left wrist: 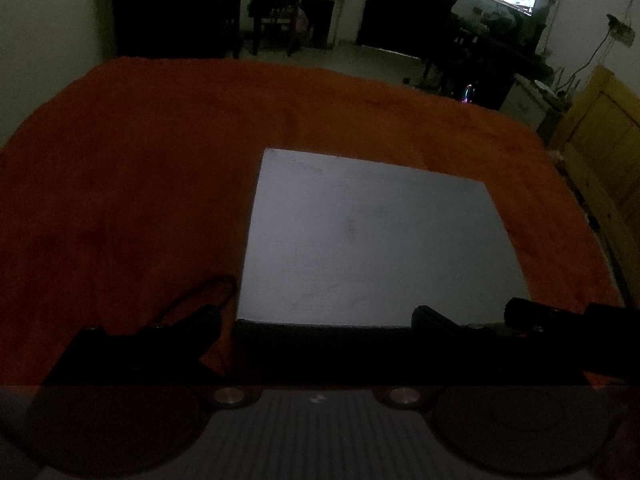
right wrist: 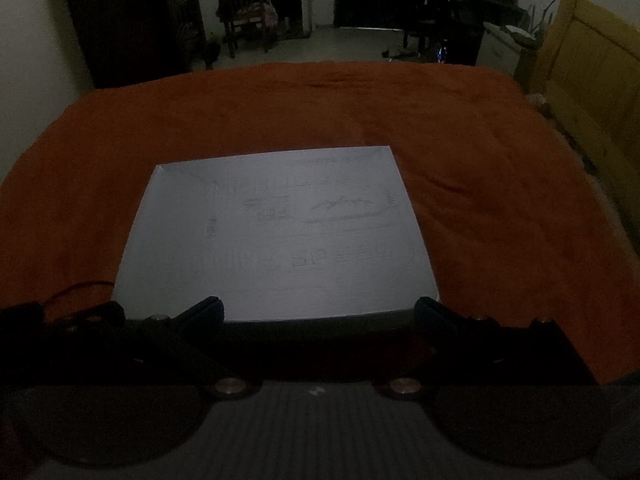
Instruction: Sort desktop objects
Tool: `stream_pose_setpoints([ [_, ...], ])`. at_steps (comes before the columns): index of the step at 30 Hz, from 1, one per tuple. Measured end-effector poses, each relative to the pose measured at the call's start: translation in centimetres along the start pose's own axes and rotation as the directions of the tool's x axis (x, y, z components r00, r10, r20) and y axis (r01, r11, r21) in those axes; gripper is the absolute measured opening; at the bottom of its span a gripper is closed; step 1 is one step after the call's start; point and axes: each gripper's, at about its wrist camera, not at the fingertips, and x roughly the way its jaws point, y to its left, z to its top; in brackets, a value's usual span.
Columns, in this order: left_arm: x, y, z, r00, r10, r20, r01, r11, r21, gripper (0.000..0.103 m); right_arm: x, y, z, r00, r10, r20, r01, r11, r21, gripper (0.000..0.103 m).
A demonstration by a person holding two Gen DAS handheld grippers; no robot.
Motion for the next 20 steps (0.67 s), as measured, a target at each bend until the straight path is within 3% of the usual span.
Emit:
stream_pose_setpoints([
  [20, 0.23, -0.37, 0.09, 1.000, 0.016, -0.006, -0.016, 1.000, 0.007, 0.102, -0.23, -0.25, 0.03, 0.999, 0.011, -0.034, -0.010, 1.000, 0.011, 0.103],
])
